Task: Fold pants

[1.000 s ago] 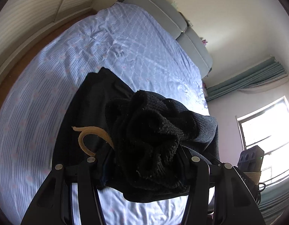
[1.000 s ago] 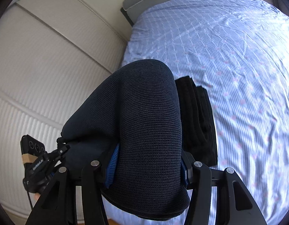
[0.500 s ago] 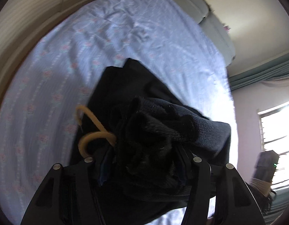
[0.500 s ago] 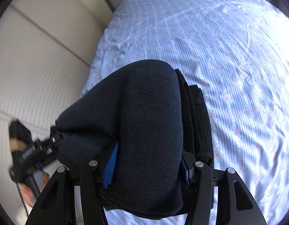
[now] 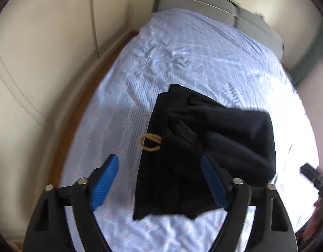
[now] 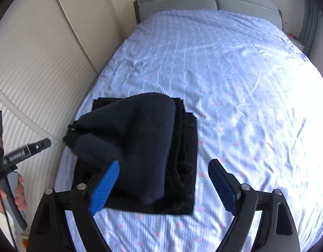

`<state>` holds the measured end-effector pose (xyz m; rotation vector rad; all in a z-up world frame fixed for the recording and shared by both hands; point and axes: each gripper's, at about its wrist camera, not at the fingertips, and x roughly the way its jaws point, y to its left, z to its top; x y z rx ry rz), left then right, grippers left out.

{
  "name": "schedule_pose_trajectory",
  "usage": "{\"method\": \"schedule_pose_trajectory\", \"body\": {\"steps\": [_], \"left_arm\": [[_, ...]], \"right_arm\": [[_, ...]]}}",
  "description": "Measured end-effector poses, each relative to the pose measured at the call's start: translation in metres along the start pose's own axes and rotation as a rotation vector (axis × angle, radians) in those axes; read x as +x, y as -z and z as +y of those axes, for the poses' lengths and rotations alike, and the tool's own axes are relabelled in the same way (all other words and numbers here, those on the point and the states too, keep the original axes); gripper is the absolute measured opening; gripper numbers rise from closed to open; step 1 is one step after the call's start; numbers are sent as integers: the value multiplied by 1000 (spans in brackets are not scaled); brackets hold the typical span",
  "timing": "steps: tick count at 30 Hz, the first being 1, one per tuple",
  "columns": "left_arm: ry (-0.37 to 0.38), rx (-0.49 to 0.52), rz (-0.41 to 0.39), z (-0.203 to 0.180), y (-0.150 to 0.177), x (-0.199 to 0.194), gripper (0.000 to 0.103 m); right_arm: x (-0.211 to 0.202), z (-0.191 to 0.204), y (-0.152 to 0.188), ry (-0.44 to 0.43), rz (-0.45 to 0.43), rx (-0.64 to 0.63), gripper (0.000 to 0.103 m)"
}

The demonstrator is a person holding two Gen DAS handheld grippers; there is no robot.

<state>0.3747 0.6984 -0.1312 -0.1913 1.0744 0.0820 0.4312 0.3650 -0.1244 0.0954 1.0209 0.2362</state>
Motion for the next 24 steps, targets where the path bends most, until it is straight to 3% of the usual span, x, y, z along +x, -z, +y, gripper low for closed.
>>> {"method": "schedule_pose_trajectory", "body": {"steps": [3,7,9,17,24], "left_arm": [[-17,66,-36,-33,22,-37,85],[124,43,-79,-78,57,-94,93],[154,52,-113,-105,73,-121,95],[101,175,-264,-239,149,-199,103],[158,189,-299,-345,220,-246,103]], "right_arm": [[-36,-11,15,-12,-19,-15,93],[-85,-31,40,-23,-57,-51,93],[-112,-46,53,-19,-81,-54,93],[-221,-138,111,16,-187,5,93],[-309,-228,172,66,-262,-10,93]]}}
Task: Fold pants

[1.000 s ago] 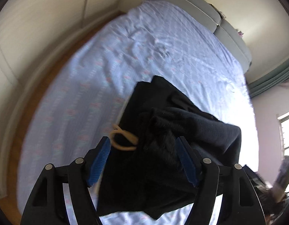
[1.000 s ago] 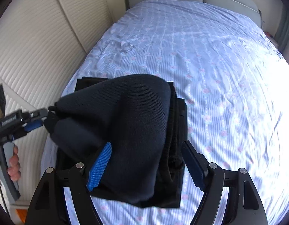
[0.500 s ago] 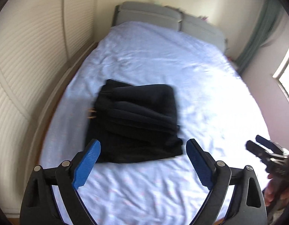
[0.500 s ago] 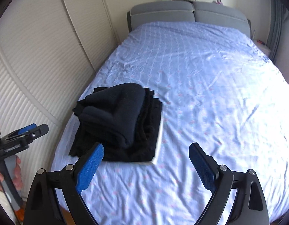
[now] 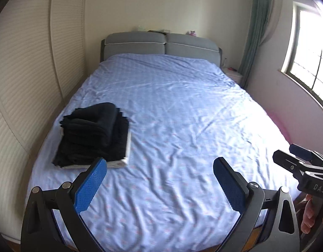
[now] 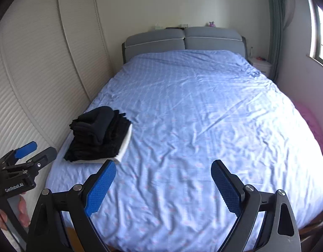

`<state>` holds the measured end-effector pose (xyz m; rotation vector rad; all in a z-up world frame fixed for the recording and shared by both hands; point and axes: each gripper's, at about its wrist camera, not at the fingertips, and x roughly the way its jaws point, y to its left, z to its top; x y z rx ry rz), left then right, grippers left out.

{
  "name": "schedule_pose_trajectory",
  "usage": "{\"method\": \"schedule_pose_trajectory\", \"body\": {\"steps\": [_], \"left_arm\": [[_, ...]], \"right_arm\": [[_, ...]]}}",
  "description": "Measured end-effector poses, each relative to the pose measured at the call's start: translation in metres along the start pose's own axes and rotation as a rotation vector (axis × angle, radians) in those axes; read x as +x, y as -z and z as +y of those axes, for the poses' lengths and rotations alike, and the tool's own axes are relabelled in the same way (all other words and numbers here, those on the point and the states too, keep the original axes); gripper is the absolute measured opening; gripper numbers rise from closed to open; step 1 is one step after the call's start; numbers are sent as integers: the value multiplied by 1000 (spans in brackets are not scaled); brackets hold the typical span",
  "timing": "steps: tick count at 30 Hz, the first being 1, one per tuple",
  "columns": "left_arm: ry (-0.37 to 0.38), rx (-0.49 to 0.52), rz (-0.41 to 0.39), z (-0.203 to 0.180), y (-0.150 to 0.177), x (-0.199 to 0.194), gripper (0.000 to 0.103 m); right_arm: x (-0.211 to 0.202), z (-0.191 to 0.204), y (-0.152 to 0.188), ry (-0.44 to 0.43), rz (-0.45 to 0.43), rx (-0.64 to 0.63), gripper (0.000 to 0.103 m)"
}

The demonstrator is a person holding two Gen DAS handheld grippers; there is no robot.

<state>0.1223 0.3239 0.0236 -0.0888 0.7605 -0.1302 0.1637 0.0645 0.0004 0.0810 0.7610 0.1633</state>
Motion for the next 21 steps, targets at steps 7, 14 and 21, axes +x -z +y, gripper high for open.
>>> {"method": "schedule_pose_trajectory", "body": {"steps": [7,14,21], "left_arm": [[15,38,-25,-99,23,-44,103],[40,105,-47,-161,35,-81,103],[62,155,-85,-189,33,-102,103]], "right_arm": [[-80,-79,30,13,-40,-2,93],[-134,-131,50,25,-78,39,93],[-159,-153,58,22,-106,77,93]]}}
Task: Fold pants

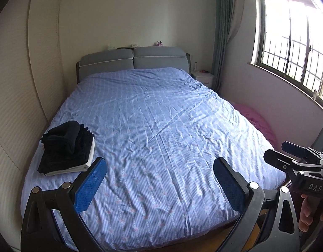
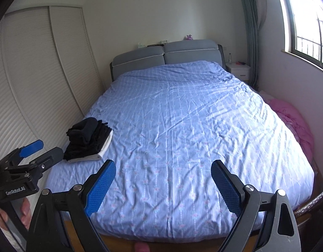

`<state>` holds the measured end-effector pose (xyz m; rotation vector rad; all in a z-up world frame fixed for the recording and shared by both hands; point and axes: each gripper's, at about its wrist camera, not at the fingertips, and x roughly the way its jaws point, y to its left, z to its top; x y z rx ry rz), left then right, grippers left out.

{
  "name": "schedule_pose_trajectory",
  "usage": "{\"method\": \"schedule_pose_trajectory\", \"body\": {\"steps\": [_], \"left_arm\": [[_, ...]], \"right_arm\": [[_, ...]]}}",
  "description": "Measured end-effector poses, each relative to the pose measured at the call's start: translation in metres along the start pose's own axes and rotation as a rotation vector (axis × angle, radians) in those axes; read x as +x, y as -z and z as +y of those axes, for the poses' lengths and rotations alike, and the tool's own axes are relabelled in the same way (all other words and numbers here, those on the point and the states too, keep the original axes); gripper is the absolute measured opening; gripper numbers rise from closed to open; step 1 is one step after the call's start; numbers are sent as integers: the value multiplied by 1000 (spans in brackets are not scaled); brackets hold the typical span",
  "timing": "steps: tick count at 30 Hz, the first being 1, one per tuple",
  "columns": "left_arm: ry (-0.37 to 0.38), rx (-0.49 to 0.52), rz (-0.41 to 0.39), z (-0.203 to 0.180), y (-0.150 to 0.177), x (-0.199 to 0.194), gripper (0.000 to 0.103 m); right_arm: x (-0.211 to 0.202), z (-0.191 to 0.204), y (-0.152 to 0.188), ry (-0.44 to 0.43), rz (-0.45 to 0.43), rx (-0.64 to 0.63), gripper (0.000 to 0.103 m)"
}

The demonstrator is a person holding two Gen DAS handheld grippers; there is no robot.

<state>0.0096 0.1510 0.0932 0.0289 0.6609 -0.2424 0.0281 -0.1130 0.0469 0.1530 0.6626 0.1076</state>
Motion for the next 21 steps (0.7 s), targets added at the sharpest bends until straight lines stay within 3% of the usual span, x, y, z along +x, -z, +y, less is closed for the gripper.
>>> {"method": "schedule_pose_trajectory", "body": {"steps": [21], "left_arm": [[-3,24,-41,-10,-7,-2,103]], "right_arm": [[-14,-3,-2,-1,-27,-13,93]]}}
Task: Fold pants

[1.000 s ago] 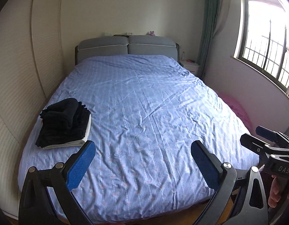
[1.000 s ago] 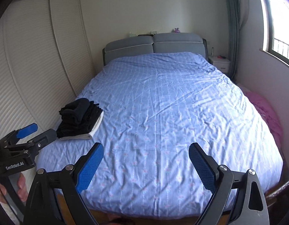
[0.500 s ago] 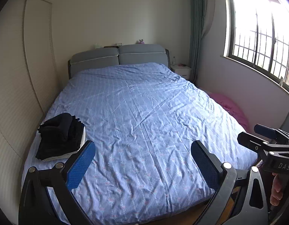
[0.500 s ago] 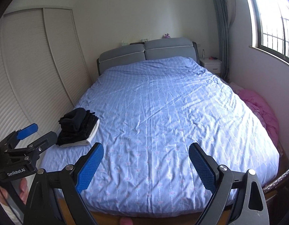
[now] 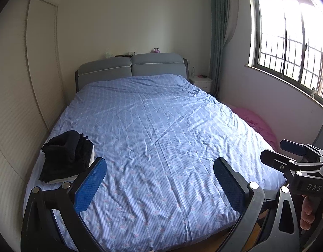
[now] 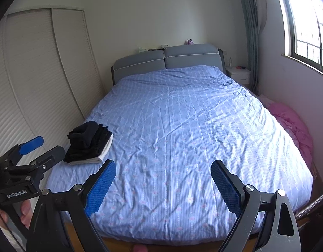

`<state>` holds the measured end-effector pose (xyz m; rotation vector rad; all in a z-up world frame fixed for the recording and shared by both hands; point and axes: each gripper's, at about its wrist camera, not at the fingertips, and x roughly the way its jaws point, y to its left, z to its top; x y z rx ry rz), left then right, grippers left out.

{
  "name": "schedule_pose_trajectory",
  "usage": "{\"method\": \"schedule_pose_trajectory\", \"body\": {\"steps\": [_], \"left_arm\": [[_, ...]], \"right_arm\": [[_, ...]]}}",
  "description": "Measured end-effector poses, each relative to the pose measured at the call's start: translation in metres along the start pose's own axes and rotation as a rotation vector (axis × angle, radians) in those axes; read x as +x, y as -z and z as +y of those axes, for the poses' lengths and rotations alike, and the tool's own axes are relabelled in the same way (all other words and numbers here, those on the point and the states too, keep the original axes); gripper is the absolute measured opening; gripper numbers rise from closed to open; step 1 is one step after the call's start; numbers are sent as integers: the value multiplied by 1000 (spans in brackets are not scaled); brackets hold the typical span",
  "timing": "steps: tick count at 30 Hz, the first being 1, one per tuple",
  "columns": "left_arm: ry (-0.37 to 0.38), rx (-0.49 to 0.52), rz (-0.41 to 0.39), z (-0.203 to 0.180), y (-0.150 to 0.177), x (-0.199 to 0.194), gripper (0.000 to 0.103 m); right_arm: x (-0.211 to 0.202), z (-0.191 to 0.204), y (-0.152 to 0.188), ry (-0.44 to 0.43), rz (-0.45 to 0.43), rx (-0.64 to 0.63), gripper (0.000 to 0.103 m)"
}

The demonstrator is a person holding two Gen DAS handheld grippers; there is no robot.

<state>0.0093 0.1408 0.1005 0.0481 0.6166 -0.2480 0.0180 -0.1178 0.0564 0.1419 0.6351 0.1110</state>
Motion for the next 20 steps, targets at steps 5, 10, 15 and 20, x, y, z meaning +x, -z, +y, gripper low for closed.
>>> {"method": "schedule_pose_trajectory", "body": {"steps": [5,10,15,20], "left_arm": [[3,-18,1,2,0,0,103],[6,-42,6,5,1,0,103],[-1,-43,2,5,2,-1,103],[-3,-53,10,7,4,-1,103]], "right_arm": [[-2,-1,-1,3,5,-5,93],[-2,-4,-2,4,10,-4,93],[-4,-5,-2,4,8,-8,93],[-3,-4,-3,0,13,-10,93]]}}
